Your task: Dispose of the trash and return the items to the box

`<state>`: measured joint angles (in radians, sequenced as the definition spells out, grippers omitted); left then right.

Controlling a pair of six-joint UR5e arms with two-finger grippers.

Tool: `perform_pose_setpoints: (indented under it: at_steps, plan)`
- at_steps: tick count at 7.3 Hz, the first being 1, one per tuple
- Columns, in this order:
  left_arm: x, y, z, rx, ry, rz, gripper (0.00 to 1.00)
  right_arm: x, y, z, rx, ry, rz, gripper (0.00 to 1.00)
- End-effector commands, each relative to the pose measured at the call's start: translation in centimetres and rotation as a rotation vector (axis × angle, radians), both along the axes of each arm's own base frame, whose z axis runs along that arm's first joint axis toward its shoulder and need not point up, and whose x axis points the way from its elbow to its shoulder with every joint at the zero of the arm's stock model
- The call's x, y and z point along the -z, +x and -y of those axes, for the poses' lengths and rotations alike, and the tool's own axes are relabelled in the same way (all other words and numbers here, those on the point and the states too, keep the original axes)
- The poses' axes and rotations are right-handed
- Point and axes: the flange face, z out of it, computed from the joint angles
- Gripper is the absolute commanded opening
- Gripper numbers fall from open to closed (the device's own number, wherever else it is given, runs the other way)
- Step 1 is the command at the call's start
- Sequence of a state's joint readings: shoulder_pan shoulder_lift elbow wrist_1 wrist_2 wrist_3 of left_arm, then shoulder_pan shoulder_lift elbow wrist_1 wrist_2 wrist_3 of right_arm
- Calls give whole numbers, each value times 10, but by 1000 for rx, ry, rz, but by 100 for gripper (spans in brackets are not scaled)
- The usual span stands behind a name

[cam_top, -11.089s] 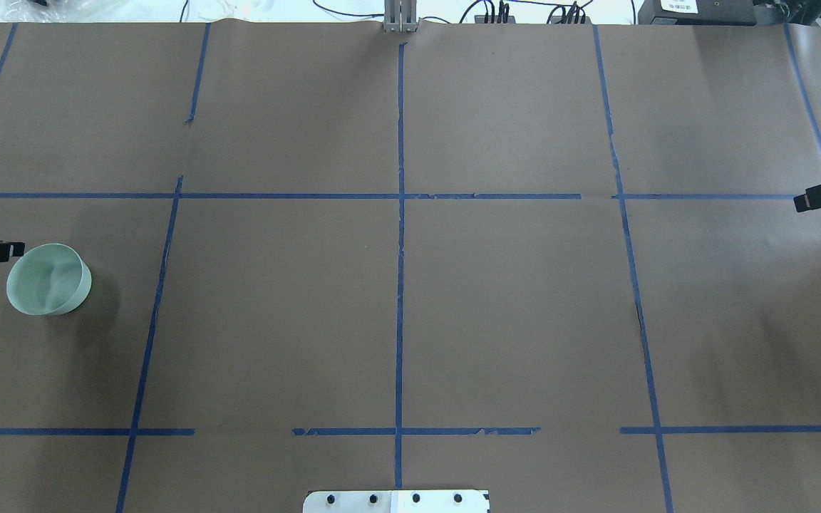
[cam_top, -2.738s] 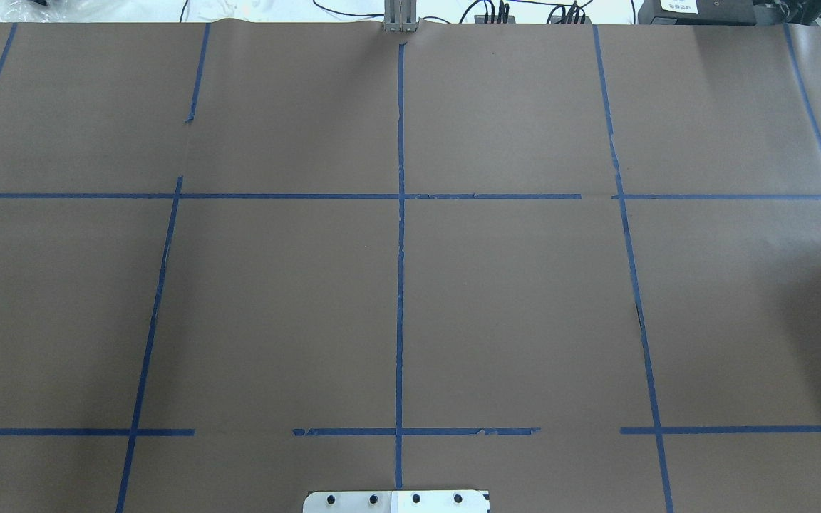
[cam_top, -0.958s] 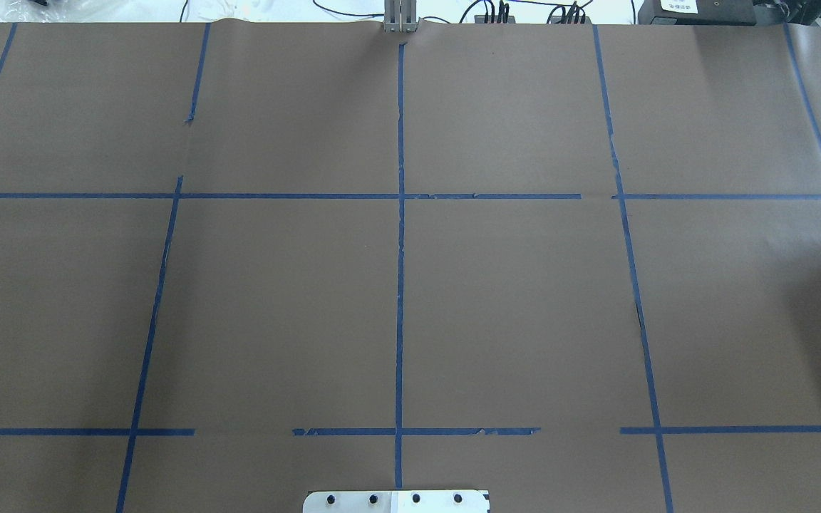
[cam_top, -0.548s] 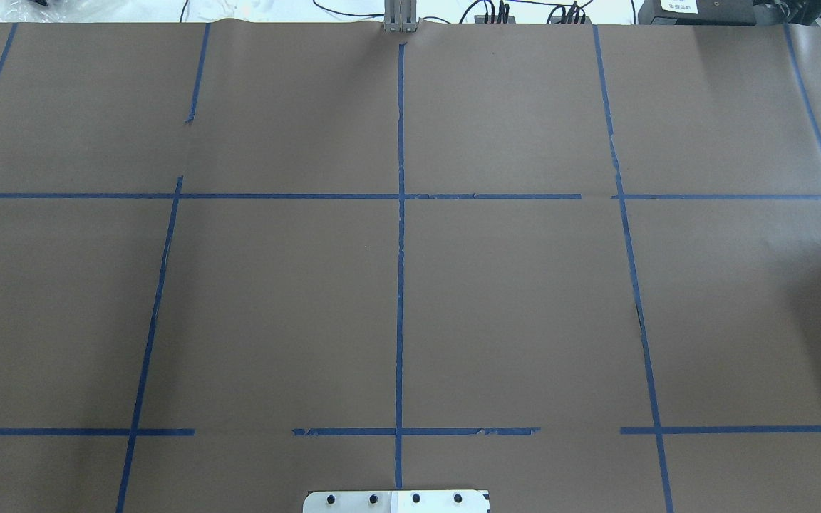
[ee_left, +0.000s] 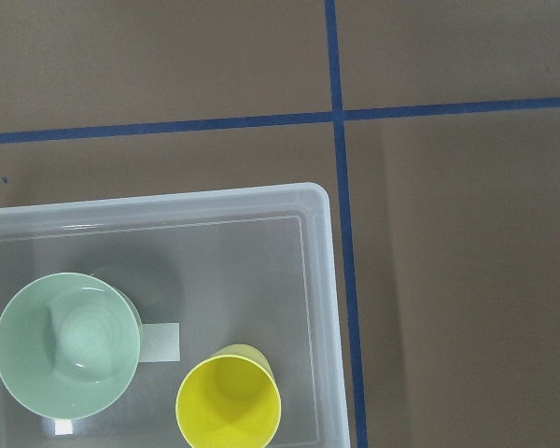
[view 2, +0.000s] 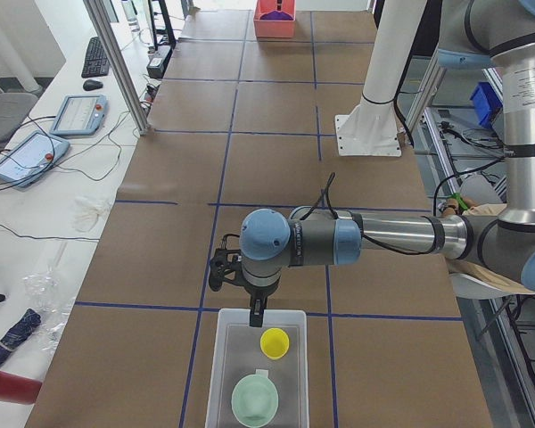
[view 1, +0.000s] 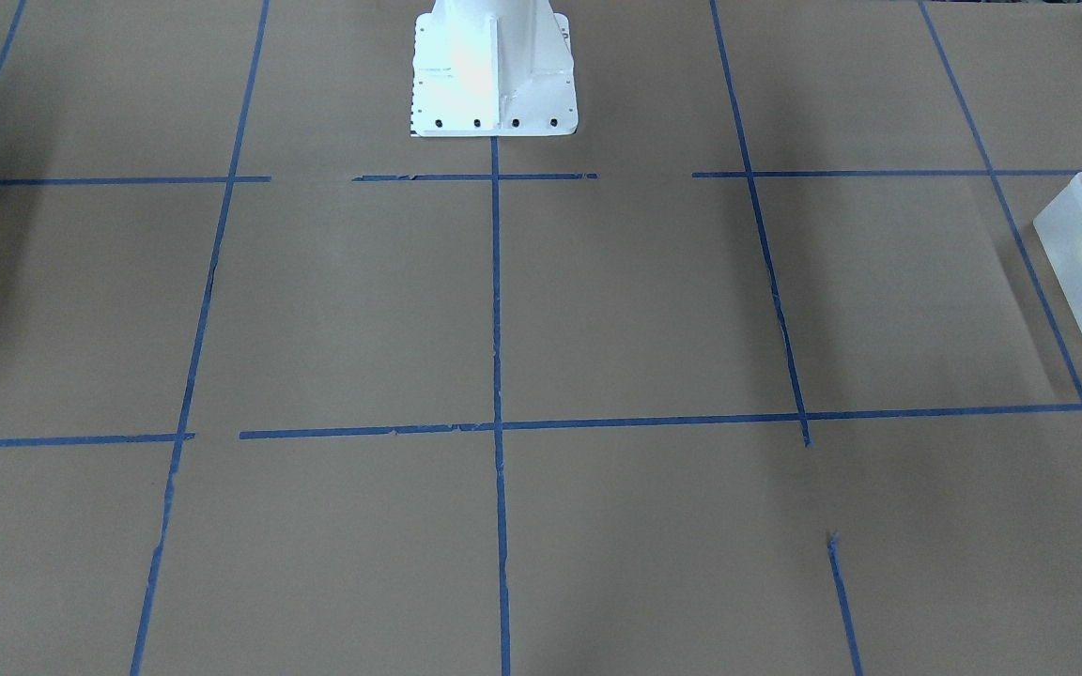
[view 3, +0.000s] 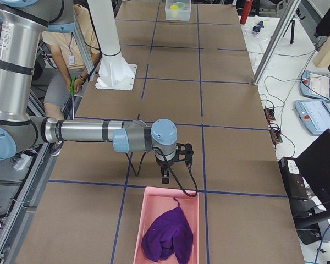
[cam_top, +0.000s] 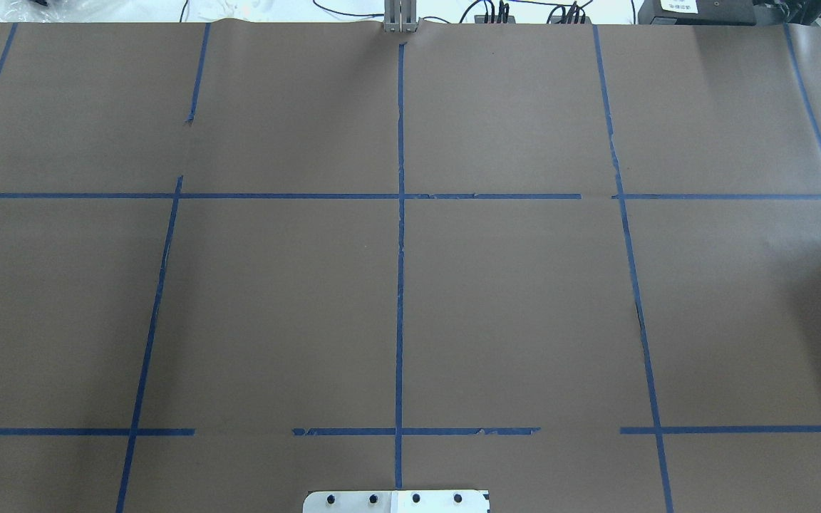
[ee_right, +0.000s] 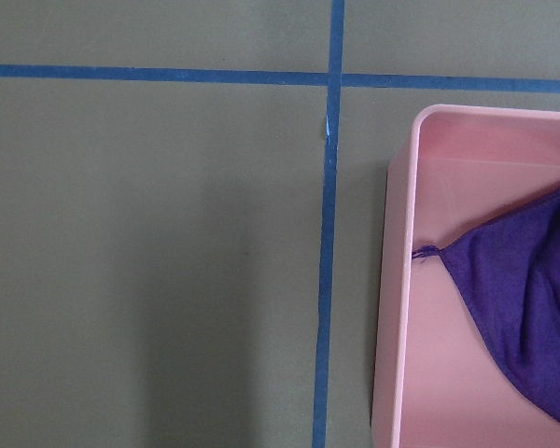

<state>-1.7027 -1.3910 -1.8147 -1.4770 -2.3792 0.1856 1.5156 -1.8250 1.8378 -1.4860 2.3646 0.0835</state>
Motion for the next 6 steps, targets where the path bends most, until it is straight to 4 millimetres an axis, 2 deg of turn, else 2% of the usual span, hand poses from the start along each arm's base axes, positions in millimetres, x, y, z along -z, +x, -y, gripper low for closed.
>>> perform_pose_setpoints:
  at_steps: [1,6]
  plan:
    - [0,0,0,0,1,0,100,-11,-1,0,2,-23,7,100]
    - [5,0,1,0,10,1,100,-8,-2,1,-2,-26,32,100]
